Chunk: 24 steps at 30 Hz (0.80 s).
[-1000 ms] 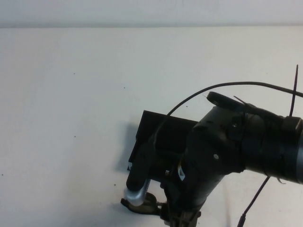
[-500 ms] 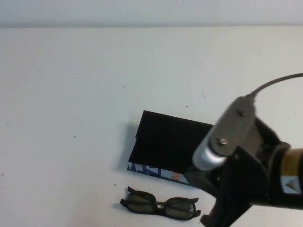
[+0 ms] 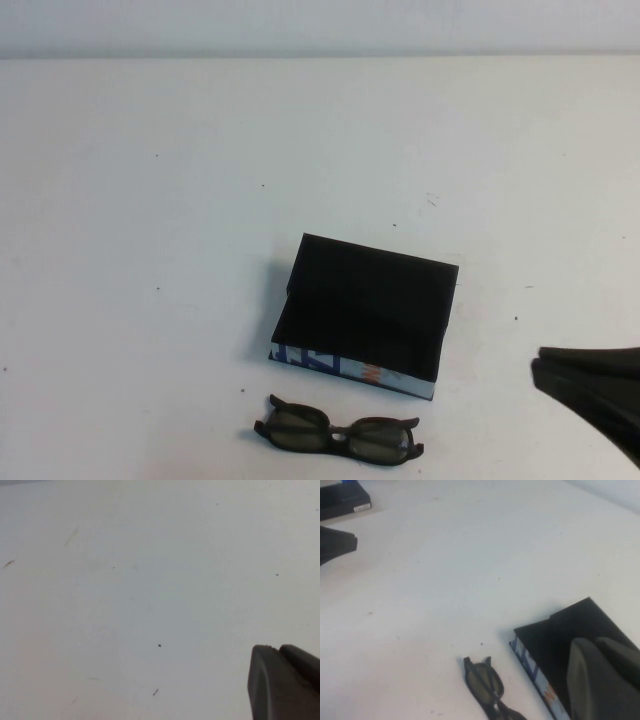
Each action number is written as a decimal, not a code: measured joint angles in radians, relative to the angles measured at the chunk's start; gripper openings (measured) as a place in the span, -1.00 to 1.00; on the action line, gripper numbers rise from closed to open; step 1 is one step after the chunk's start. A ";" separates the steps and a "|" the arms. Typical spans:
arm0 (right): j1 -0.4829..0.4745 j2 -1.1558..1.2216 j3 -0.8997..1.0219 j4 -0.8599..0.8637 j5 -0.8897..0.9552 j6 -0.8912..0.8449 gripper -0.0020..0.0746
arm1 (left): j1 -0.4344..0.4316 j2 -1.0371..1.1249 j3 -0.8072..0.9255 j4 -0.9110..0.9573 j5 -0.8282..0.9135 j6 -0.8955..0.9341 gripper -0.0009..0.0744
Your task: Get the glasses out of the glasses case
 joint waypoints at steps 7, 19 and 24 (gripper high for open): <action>0.000 -0.221 0.121 -0.118 -0.021 0.093 -0.99 | 0.000 0.000 0.000 0.000 0.000 0.000 -0.99; 0.000 -0.491 0.167 -0.191 0.225 0.206 -0.99 | 0.000 0.000 0.000 0.000 0.000 0.000 -0.99; 0.000 -0.515 0.167 -0.274 0.242 0.264 -0.99 | 0.000 0.000 0.000 0.000 0.000 0.000 -0.99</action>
